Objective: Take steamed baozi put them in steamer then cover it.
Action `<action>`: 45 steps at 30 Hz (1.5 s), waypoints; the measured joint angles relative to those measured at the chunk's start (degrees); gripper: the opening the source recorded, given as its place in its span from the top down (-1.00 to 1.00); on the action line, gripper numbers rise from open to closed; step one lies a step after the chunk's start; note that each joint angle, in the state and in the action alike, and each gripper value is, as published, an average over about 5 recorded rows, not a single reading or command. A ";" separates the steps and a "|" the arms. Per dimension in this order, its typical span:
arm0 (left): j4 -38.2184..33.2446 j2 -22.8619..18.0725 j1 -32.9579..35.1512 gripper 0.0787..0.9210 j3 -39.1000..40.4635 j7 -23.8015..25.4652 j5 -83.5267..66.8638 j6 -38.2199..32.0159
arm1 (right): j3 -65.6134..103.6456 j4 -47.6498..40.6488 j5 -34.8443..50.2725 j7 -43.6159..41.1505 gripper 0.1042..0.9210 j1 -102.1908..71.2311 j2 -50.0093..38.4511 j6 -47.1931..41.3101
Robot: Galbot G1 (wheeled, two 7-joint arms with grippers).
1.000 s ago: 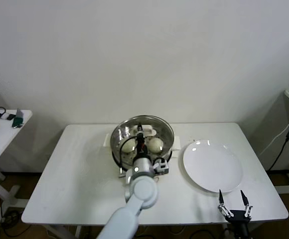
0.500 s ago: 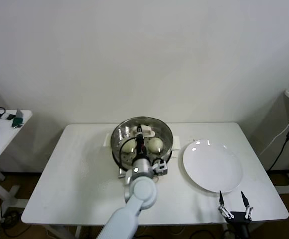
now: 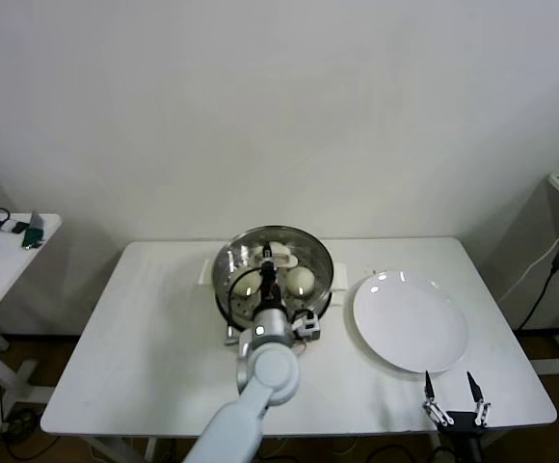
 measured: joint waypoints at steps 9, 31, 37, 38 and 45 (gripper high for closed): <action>-1.24 0.87 -0.08 0.52 0.52 0.76 -1.50 0.27 | -0.07 0.31 0.05 -0.15 -0.76 -0.04 0.23 0.03; -10.04 7.00 1.16 -0.76 3.13 -0.60 -15.85 1.11 | -0.22 1.58 1.87 -0.16 -0.76 -0.19 0.15 -1.27; -13.71 9.73 3.42 -0.77 1.40 -3.16 -21.48 -0.35 | -0.50 2.52 2.73 0.25 -0.76 -0.23 0.12 -1.79; -14.44 10.29 3.90 -0.77 0.87 -3.84 -22.78 -0.81 | -0.59 2.73 2.90 0.36 -0.76 -0.25 0.08 -1.92; -19.39 14.35 8.14 -0.77 -5.14 -11.34 -36.64 -5.89 | -1.06 3.68 3.29 0.72 -0.76 0.22 0.45 -2.84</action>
